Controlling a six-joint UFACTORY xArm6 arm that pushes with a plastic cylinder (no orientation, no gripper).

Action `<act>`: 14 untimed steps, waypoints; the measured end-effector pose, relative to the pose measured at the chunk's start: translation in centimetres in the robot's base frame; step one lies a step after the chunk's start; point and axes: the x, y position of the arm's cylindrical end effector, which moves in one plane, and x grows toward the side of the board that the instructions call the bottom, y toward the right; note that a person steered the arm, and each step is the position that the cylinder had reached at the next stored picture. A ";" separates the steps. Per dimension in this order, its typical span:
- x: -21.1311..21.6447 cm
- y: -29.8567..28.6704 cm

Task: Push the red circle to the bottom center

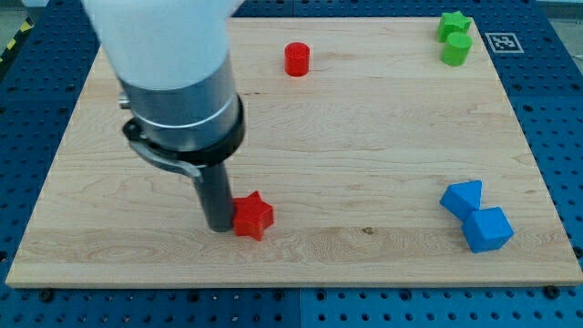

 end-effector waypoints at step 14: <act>-24.4 7.9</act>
